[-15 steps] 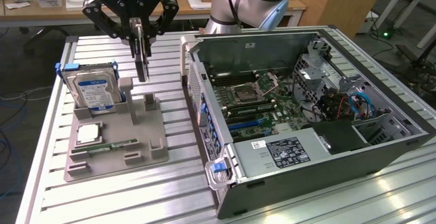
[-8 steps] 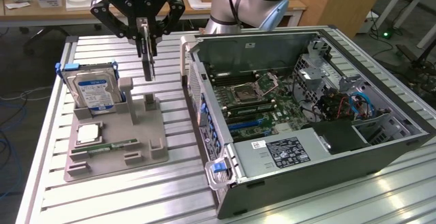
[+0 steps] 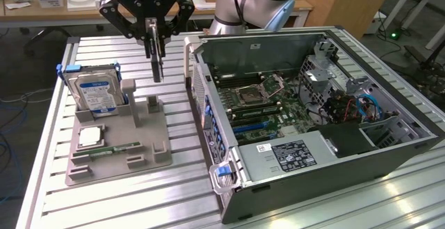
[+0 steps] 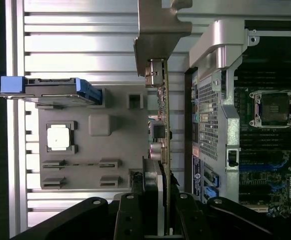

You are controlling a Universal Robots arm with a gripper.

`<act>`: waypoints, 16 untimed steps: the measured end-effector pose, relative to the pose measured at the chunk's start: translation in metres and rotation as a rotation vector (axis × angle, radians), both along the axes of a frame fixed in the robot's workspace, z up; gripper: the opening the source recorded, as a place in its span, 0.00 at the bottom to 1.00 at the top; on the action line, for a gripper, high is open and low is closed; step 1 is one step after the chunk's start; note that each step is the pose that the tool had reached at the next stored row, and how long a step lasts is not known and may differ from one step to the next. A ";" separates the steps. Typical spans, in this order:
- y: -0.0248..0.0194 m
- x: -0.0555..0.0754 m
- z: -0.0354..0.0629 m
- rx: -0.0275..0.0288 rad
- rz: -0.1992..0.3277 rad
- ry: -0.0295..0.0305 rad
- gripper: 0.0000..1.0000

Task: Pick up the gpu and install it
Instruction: 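Pick up the gpu and move the gpu toward the slot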

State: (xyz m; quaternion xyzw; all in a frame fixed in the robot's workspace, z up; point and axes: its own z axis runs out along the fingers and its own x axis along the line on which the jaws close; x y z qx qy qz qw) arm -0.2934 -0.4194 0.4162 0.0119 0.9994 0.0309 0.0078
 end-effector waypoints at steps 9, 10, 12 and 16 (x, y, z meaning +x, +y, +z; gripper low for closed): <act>0.0000 0.008 0.0000 0.0000 0.000 0.0000 0.28; 0.0000 0.009 0.0000 0.0000 0.000 -0.0001 0.28; 0.0000 0.011 0.0000 0.0000 0.000 0.0000 0.28; 0.0000 0.014 -0.0001 0.0000 0.000 0.0000 0.28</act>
